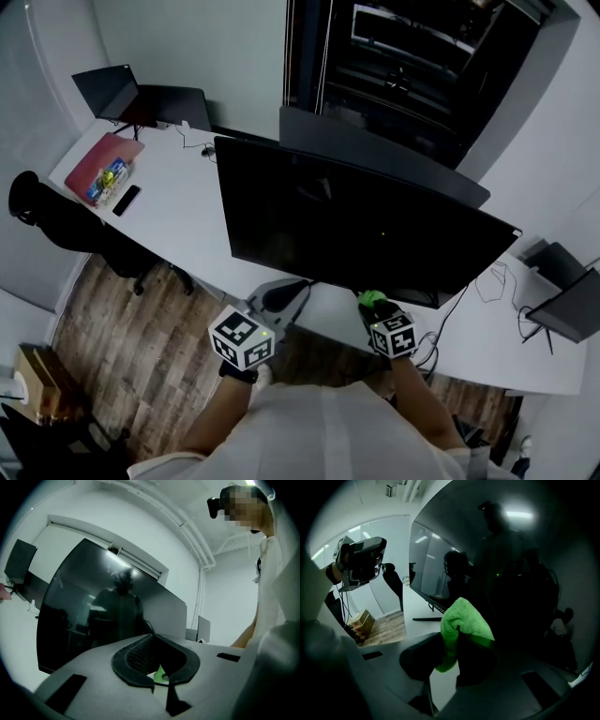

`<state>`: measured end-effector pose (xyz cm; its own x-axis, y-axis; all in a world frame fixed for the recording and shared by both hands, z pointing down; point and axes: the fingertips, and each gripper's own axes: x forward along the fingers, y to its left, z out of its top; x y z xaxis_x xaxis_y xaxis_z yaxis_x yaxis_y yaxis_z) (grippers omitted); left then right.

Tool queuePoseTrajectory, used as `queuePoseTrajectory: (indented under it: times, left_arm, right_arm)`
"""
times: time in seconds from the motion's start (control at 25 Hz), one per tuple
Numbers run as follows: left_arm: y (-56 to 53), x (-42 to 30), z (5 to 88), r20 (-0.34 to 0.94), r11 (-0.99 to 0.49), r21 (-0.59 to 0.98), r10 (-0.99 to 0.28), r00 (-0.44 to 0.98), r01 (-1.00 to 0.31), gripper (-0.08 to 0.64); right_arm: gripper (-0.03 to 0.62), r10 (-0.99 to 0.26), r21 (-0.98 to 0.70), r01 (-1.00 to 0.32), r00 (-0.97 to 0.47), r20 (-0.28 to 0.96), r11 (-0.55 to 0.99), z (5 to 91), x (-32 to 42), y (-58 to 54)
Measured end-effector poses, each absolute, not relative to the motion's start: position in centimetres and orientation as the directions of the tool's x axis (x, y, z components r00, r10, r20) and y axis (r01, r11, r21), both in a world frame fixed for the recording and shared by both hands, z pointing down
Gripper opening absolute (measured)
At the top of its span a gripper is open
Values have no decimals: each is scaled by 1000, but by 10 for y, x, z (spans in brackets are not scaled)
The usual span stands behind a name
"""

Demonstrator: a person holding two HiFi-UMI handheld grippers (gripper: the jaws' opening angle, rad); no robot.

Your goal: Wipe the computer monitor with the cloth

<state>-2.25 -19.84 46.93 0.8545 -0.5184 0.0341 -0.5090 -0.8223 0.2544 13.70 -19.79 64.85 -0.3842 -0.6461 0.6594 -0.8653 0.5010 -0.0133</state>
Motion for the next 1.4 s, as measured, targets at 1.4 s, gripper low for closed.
queuePoseTrajectory:
  times: [1.4]
  left_arm:
    - [-236, -230, 485, 69, -752, 240, -617, 784, -613, 26]
  right_arm:
    - [71, -564, 4, -731, -524, 639, 683, 646, -117, -274]
